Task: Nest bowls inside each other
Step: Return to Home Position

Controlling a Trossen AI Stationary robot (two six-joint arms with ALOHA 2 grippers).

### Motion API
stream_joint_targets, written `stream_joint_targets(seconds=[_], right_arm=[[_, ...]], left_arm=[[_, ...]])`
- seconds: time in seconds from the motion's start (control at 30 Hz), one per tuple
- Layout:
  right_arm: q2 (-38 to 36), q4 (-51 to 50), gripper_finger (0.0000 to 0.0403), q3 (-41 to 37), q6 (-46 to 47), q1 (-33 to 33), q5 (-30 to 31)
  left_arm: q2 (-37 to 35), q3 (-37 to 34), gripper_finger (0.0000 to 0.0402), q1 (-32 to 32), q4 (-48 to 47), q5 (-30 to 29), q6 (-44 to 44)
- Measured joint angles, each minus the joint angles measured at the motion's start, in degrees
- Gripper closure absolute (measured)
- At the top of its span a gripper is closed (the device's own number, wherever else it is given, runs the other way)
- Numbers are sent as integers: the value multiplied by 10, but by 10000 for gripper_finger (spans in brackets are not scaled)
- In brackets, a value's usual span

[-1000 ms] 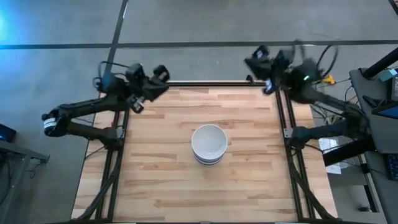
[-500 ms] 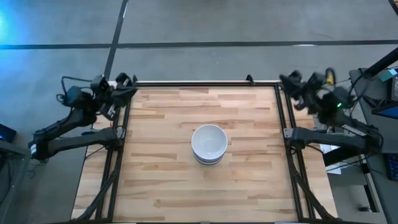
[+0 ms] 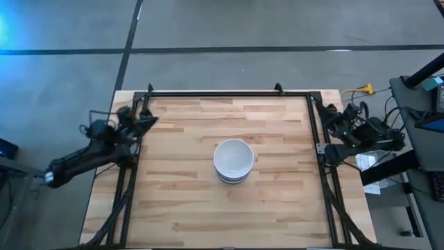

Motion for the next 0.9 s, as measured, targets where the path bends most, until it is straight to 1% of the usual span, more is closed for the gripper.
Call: stream_joint_targets(seconds=[0.03,0.1,0.13,0.17,0.2,0.23,0.3,0.33,0.37,0.4,0.43,0.47,0.53,0.6,0.63,0.7,0.73,0.8,0.9], right_arm=[[-32,-60,394,-1,16,5,9],[-43,-178,394,11,76,4,12],[-42,-248,394,23,114,3,-7],[-36,-307,394,35,155,1,-49],[-23,-316,394,40,185,0,-85],[-8,-304,394,42,204,-1,-109],[-4,-275,394,24,223,-1,-164],[3,-214,394,11,214,-1,-187],[7,-135,394,-2,194,-2,-196],[4,-74,394,-19,173,-5,-202],[-1,-27,394,-37,158,-7,-203],[-3,9,394,-56,147,-10,-203],[-20,46,394,-102,147,-22,-200],[-38,86,394,-154,181,-40,-201],[-44,100,394,-183,207,-51,-201],[-41,18,394,-188,247,-70,-202],[-40,-1,394,-188,255,-77,-207],[-42,8,394,-188,255,-91,-205],[-43,20,394,-189,226,-99,-201]], left_arm=[[-28,-16,402,0,-2,-12,-2],[-66,-38,402,0,18,-42,2],[-60,-54,402,3,19,-48,4],[-48,-70,402,2,7,-42,1],[-31,-73,402,2,17,-31,-11],[-16,-76,402,4,37,-10,-29],[11,-101,402,5,31,38,-78],[27,-108,402,5,33,66,-97],[40,-109,402,5,42,84,-105],[51,-109,402,5,26,94,-105],[62,-109,402,5,34,102,-100],[72,-109,402,5,52,106,-97],[81,-109,402,5,77,108,-95],[93,-109,402,5,103,108,-93],[95,-109,402,5,111,112,-93],[95,-110,402,5,128,120,-92],[93,-110,402,5,127,128,-93],[87,-110,402,5,116,146,-97],[68,-110,402,2,118,150,-108]])
